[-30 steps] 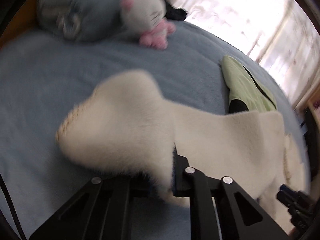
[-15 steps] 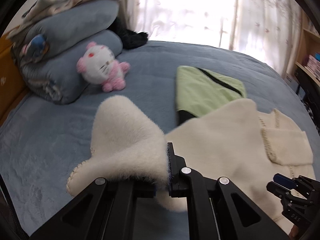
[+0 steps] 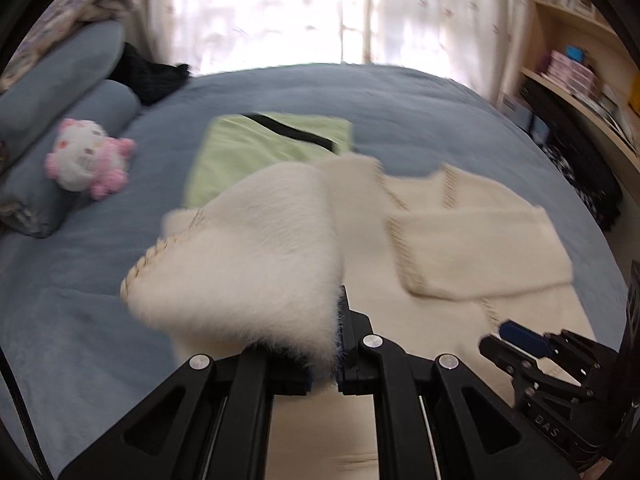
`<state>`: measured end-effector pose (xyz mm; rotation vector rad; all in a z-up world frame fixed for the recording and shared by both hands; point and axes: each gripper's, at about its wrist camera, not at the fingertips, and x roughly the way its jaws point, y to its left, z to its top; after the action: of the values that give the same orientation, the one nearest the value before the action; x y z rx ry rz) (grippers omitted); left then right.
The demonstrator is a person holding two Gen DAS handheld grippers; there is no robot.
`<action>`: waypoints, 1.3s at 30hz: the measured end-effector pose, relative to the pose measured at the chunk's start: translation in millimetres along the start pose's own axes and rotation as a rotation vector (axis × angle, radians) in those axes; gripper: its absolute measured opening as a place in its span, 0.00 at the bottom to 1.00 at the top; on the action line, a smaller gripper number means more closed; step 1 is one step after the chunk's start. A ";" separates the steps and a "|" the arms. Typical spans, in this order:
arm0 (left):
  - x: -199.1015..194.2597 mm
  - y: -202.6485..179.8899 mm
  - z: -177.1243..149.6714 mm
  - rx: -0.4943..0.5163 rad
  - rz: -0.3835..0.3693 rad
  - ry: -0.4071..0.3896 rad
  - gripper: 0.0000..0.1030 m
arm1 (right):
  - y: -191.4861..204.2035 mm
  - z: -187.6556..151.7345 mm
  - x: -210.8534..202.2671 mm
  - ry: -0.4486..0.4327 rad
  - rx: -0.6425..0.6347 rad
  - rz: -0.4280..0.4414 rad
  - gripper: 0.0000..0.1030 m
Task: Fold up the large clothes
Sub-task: 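Fold the held sleeve across the cardigan front with the left tool and release, then regrasp the braided cuff with the right tool and lay it flat across the front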
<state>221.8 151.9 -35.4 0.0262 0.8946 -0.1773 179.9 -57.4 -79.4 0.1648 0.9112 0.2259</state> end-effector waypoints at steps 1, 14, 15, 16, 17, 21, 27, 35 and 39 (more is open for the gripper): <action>6.6 -10.8 -3.5 0.006 -0.011 0.012 0.06 | -9.0 -1.7 -0.7 0.003 0.014 -0.007 0.29; 65.5 -81.0 -59.4 0.068 -0.157 0.099 0.68 | -67.6 -14.9 2.8 0.072 0.083 0.000 0.30; 59.4 -78.6 -60.2 0.064 -0.174 0.081 0.68 | -67.3 -13.4 1.7 0.068 0.080 0.011 0.38; 54.2 -76.2 -60.9 0.066 -0.183 0.071 0.69 | -66.1 -11.1 0.0 0.061 0.076 0.022 0.46; 46.4 -72.1 -62.6 0.066 -0.200 0.064 0.69 | -63.3 -8.6 -2.3 0.048 0.071 0.033 0.49; 19.5 -49.2 -70.1 0.050 -0.212 0.043 0.69 | -40.5 6.3 -7.8 0.019 0.006 0.066 0.51; -16.8 6.9 -83.3 -0.044 -0.106 -0.020 0.69 | 20.5 21.5 -4.6 0.016 -0.179 0.097 0.55; -15.8 71.3 -104.8 -0.203 0.018 0.010 0.69 | 97.1 27.3 40.0 0.117 -0.339 0.148 0.59; -4.8 86.2 -115.9 -0.246 0.034 0.050 0.69 | 119.4 23.2 75.0 0.192 -0.382 0.125 0.59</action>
<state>143.4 248.7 -108.7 -0.1832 0.9606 -0.0345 228.0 76.3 -94.3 -0.1576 1.0318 0.5335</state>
